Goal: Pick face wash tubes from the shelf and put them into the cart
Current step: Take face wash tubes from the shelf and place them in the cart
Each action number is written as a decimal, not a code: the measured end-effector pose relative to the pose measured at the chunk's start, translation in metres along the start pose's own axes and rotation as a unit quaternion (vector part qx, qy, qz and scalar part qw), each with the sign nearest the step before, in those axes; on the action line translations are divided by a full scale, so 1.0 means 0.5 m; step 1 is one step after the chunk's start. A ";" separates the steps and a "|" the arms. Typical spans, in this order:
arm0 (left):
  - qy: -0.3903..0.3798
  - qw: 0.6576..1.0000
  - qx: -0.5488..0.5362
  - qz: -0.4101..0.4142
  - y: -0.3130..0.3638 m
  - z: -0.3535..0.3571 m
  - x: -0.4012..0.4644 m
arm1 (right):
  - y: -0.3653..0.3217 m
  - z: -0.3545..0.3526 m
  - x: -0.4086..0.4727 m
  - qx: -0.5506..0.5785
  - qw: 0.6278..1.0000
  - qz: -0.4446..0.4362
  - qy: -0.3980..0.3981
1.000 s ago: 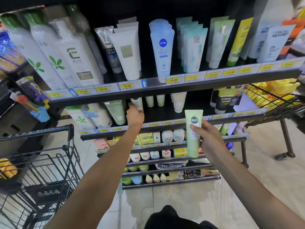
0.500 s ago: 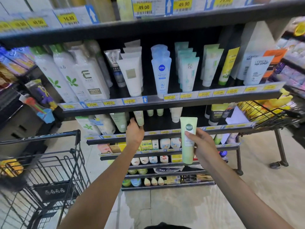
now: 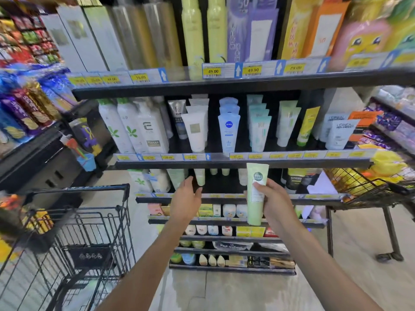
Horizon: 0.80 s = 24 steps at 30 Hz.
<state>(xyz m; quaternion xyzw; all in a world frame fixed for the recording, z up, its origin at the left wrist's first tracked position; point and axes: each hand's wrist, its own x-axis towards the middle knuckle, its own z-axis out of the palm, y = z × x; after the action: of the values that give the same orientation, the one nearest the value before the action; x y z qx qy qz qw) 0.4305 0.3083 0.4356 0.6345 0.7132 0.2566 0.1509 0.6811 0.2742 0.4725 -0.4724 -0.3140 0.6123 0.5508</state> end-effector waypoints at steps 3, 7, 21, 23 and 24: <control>0.008 1.000 0.006 -0.004 -0.003 -0.026 -0.025 | 0.000 0.012 0.000 0.002 1.000 0.009 -0.001; 0.016 1.000 0.023 -0.009 -0.015 -0.048 -0.053 | 0.012 0.029 -0.003 0.007 1.000 0.017 -0.012; -0.023 0.999 0.036 0.005 -0.116 -0.079 -0.090 | 0.067 0.099 -0.038 0.001 1.000 0.014 0.004; -0.032 0.998 0.046 0.017 -0.137 -0.083 -0.086 | 0.080 0.118 -0.043 -0.005 1.000 0.011 0.012; -0.039 0.998 0.049 0.025 -0.146 -0.084 -0.083 | 0.087 0.128 -0.045 -0.010 1.000 0.009 0.020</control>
<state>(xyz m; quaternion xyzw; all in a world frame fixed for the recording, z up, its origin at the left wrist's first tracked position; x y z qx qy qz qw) 0.3537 0.2557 0.4246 0.6686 0.7022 0.2001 0.1411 0.6043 0.2527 0.4614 -0.4924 -0.3049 0.6048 0.5467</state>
